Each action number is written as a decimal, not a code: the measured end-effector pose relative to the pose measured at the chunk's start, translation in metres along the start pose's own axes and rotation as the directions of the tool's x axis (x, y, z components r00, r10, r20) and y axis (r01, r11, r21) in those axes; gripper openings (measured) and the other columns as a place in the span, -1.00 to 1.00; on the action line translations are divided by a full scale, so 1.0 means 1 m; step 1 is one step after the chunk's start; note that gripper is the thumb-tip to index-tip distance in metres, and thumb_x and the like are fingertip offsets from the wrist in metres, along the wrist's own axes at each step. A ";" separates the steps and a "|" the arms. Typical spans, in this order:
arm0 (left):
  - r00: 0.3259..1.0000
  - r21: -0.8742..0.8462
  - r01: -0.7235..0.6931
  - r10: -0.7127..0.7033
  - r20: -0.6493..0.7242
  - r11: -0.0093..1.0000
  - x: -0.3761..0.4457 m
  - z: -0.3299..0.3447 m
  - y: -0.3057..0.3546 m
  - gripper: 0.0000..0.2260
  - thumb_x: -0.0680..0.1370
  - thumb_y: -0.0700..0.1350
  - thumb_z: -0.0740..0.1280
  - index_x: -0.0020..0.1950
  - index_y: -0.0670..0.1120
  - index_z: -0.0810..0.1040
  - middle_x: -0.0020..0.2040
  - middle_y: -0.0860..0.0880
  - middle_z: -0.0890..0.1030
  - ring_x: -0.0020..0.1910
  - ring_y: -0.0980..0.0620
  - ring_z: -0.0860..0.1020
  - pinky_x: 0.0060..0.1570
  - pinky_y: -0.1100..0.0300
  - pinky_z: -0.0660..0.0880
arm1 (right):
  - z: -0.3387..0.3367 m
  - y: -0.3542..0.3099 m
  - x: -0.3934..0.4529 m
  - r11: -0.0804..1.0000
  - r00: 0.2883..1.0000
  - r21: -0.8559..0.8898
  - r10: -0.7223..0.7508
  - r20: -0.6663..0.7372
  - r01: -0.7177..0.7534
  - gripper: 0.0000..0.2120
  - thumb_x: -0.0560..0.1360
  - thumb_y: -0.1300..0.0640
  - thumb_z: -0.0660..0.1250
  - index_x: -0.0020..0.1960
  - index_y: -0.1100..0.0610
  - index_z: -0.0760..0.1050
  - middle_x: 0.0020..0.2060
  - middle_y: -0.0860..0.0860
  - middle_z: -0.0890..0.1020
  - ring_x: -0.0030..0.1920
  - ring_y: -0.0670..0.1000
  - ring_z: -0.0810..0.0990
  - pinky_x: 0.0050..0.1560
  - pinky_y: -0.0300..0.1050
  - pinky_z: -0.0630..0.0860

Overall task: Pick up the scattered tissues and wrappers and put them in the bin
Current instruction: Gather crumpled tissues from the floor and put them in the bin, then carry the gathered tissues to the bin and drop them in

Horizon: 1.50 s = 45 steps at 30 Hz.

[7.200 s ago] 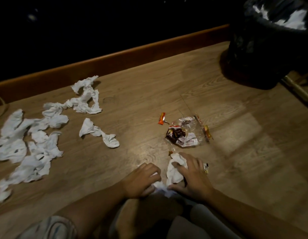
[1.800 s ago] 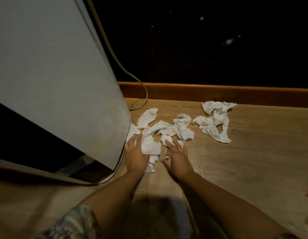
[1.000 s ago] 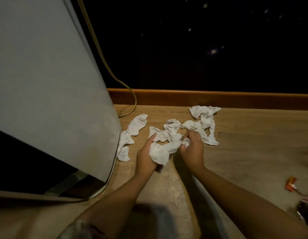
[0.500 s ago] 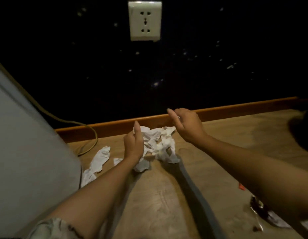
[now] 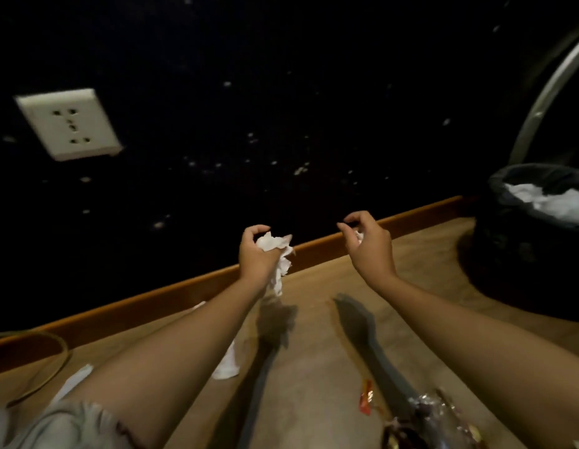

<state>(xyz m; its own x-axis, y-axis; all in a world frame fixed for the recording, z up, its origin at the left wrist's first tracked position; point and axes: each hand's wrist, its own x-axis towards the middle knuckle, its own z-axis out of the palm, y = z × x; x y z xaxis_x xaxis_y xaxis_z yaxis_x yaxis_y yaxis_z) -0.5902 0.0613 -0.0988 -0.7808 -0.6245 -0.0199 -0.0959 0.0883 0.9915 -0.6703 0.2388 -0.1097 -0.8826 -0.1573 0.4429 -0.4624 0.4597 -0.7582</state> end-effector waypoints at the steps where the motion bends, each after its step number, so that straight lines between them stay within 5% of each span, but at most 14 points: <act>1: 1.000 -0.015 -0.006 0.006 0.018 1.000 -0.001 0.023 0.008 -0.60 0.42 -0.10 0.52 0.16 -0.06 0.44 -0.06 -0.03 0.57 -0.27 0.07 0.62 -0.42 0.19 0.60 | -0.013 0.012 0.009 1.000 1.000 -0.016 0.006 -0.025 -0.006 -0.83 0.55 0.00 0.32 -0.03 0.10 0.54 -0.31 -0.02 0.60 -0.29 -0.07 0.59 -0.30 -0.08 0.54; 7: 0.989 -0.040 0.040 -0.033 0.142 0.998 -0.004 0.162 0.042 -0.54 0.42 0.07 0.48 0.20 0.04 0.34 0.05 -0.04 0.50 -0.05 0.01 0.56 -0.10 0.01 0.62 | -0.099 0.073 0.058 1.000 0.967 -0.018 0.016 -0.253 -0.021 -0.58 0.61 -0.01 0.16 -0.37 0.15 0.37 -0.46 0.02 0.42 -0.44 0.01 0.40 -0.41 -0.05 0.30; 10: 0.962 0.052 0.047 -0.059 0.266 0.998 -0.001 0.232 0.057 -0.60 0.51 -0.25 0.30 0.18 -0.02 0.13 -0.03 -0.07 0.39 -0.12 0.04 0.46 -0.14 0.08 0.48 | -0.148 0.105 0.082 0.999 0.931 0.015 0.040 -0.363 -0.037 -0.78 0.48 0.18 0.13 -0.29 0.18 0.45 -0.29 0.05 0.46 -0.30 0.04 0.43 -0.27 -0.12 0.30; 13: 0.921 0.210 -0.097 0.008 0.390 0.973 -0.004 0.305 0.071 -0.63 0.56 -0.28 0.24 0.14 -0.08 0.04 0.01 -0.05 0.28 -0.11 0.09 0.42 -0.30 0.25 0.41 | -0.198 0.137 0.106 0.996 0.876 -0.009 0.070 -0.478 -0.084 -0.83 0.36 0.29 0.11 -0.16 0.21 0.46 -0.11 0.15 0.45 -0.13 0.10 0.43 -0.10 -0.21 0.26; 16: 0.886 0.272 -0.187 0.043 0.462 0.944 -0.015 0.376 0.088 -0.57 0.57 -0.19 0.25 0.30 -0.20 0.05 0.13 -0.09 0.33 0.10 -0.05 0.48 -0.05 0.09 0.51 | -0.239 0.166 0.124 0.979 0.773 0.028 0.176 -0.609 -0.200 -0.81 0.32 0.36 0.10 -0.10 0.26 0.40 0.02 0.22 0.42 0.01 0.17 0.40 0.08 -0.12 0.30; 18: 0.871 0.244 -0.213 0.071 0.485 0.946 -0.024 0.418 0.099 -0.71 0.55 -0.20 0.28 0.14 -0.18 0.19 0.08 -0.09 0.36 0.13 -0.07 0.45 0.05 0.07 0.47 | -0.260 0.182 0.131 0.964 0.707 0.066 0.236 -0.667 -0.259 -0.79 0.34 0.42 0.10 -0.07 0.27 0.38 0.07 0.22 0.40 0.04 0.18 0.41 0.10 -0.16 0.31; 22: 0.880 0.184 -0.221 0.114 0.462 0.958 -0.040 0.477 0.110 -0.74 0.48 -0.28 0.29 0.03 -0.04 0.28 0.19 -0.10 0.34 0.04 -0.10 0.47 0.00 0.09 0.50 | -0.291 0.209 0.141 0.958 0.723 0.056 0.250 -0.644 -0.281 -0.70 0.36 0.49 0.12 0.01 0.29 0.46 0.17 0.22 0.44 0.03 0.05 0.45 0.08 -0.45 0.23; 24: 0.883 0.205 -0.292 0.181 0.433 0.934 -0.041 0.495 0.110 -0.79 0.46 -0.28 0.29 -0.04 0.01 0.40 0.20 -0.09 0.42 0.02 -0.11 0.51 0.06 0.09 0.52 | -0.302 0.228 0.150 0.919 0.761 -0.040 0.299 -0.576 -0.391 -0.72 0.46 0.38 0.18 0.12 0.22 0.50 0.25 0.20 0.47 0.25 0.12 0.43 0.37 -0.12 0.22; 26: 0.834 0.212 -0.357 0.208 0.511 0.910 -0.037 0.508 0.109 -0.74 0.47 -0.30 0.29 0.08 -0.04 0.57 0.24 -0.15 0.50 0.14 -0.14 0.55 0.16 0.09 0.51 | -0.309 0.240 0.155 0.779 0.755 -0.168 0.493 -0.432 -0.604 -0.67 0.59 0.13 0.14 0.34 0.11 0.41 0.45 0.16 0.31 0.51 0.22 0.10 0.45 0.34 -0.09; 29: 0.709 0.253 -0.367 0.093 0.699 0.895 -0.032 0.510 0.105 -0.49 0.51 -0.36 0.24 0.46 -0.10 0.38 0.40 -0.14 0.45 0.33 -0.10 0.47 0.28 0.17 0.43 | -0.313 0.248 0.147 0.661 0.702 -0.244 0.629 -0.334 -0.709 -0.52 0.64 0.03 -0.02 0.55 0.01 0.07 0.57 0.10 -0.06 0.52 0.24 -0.32 0.38 0.38 -0.34; 33: 0.709 0.150 -0.462 0.262 0.655 0.874 -0.034 0.486 0.103 -0.46 0.47 -0.39 0.22 0.44 -0.10 0.40 0.33 -0.10 0.52 0.25 0.01 0.50 0.22 0.23 0.44 | -0.313 0.238 0.127 0.725 0.742 -0.225 0.547 -0.387 -0.651 -0.34 0.52 0.25 0.12 0.56 -0.01 0.01 0.57 0.05 -0.12 0.52 0.21 -0.34 0.44 0.36 -0.28; 38: 0.657 0.241 -0.563 0.251 0.711 0.791 -0.022 0.425 0.098 -0.54 0.49 -0.37 0.27 0.38 -0.15 0.43 0.29 -0.13 0.54 0.28 -0.05 0.51 0.21 0.26 0.44 | -0.281 0.203 0.113 0.860 0.866 -0.331 0.217 -0.450 -0.388 -0.50 0.44 0.24 0.25 0.38 0.07 0.38 0.51 0.09 0.24 0.56 0.13 -0.05 0.47 0.22 -0.30; 40: 0.632 0.315 -0.618 0.216 0.744 0.720 -0.015 0.394 0.100 -0.62 0.51 -0.37 0.27 0.32 -0.19 0.49 0.24 -0.13 0.57 0.25 -0.04 0.53 0.08 0.38 0.39 | -0.259 0.189 0.108 0.899 0.928 -0.378 0.078 -0.364 -0.224 -0.59 0.46 0.21 0.26 0.30 0.09 0.46 0.41 0.10 0.40 0.53 0.10 0.11 0.50 0.20 -0.21; 45: 0.666 0.466 -0.654 0.162 0.728 0.597 0.008 0.309 0.094 -0.72 0.55 -0.26 0.31 0.26 -0.16 0.57 0.22 -0.12 0.61 0.24 -0.04 0.55 0.23 0.14 0.46 | -0.191 0.145 0.089 0.896 0.992 -0.435 -0.123 -0.040 0.093 -0.68 0.51 0.11 0.27 0.25 0.08 0.49 0.25 0.06 0.56 0.47 0.00 0.28 0.51 0.17 -0.17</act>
<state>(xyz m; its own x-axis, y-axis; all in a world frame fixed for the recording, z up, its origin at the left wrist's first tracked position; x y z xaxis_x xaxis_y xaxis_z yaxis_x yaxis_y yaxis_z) -0.7964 0.3048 -0.0456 -0.9852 0.1632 0.0532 0.1656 0.8222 0.5445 -0.7996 0.4587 -0.0892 -0.8152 -0.1770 0.5515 -0.4595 0.7774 -0.4296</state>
